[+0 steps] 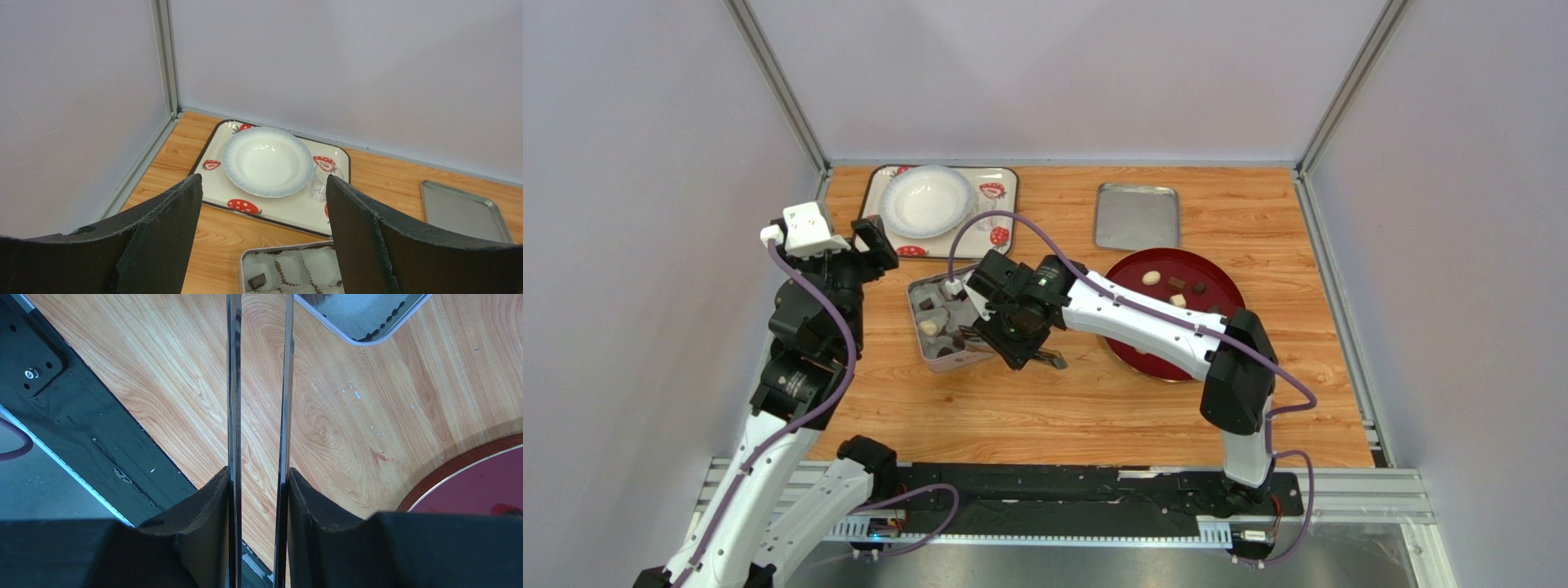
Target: Pack the chocolate
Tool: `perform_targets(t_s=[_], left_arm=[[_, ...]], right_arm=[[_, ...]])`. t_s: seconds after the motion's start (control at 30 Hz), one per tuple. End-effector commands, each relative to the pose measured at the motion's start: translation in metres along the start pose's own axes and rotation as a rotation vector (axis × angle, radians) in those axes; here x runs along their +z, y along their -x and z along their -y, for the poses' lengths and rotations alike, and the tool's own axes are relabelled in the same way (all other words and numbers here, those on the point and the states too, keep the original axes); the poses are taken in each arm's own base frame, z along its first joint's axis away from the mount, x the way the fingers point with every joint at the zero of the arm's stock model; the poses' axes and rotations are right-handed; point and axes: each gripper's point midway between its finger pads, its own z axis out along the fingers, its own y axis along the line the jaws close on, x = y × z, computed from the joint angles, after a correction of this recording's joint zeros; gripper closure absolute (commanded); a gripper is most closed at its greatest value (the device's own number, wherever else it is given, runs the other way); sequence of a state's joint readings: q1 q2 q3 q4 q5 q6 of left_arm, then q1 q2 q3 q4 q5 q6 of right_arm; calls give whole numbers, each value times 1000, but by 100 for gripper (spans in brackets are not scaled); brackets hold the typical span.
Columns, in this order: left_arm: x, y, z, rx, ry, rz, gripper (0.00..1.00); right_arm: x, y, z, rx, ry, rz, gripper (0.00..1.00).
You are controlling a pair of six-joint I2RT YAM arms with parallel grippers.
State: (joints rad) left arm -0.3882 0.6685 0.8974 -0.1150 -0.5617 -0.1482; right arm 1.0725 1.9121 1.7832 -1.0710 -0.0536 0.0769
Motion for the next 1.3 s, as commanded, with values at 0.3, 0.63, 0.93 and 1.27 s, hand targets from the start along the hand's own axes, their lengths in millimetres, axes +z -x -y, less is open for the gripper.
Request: perform_targets(t_s=[0.3,0.63,0.93,1.27], left_arm=[[0,10,-3,-11,7,35,18],[1,9,-2,-10,6,34,18],[1,8,1,-14,-11,31,19],[3,4,6,-16,-30,16,19]], right_arm=[[-9,18,-2,-1,-8,78,61],[-63,32,12,76,-91,227,70],[-87,-28,63,305,-258,187,73],[-97,-132,115,686,-400,86,73]])
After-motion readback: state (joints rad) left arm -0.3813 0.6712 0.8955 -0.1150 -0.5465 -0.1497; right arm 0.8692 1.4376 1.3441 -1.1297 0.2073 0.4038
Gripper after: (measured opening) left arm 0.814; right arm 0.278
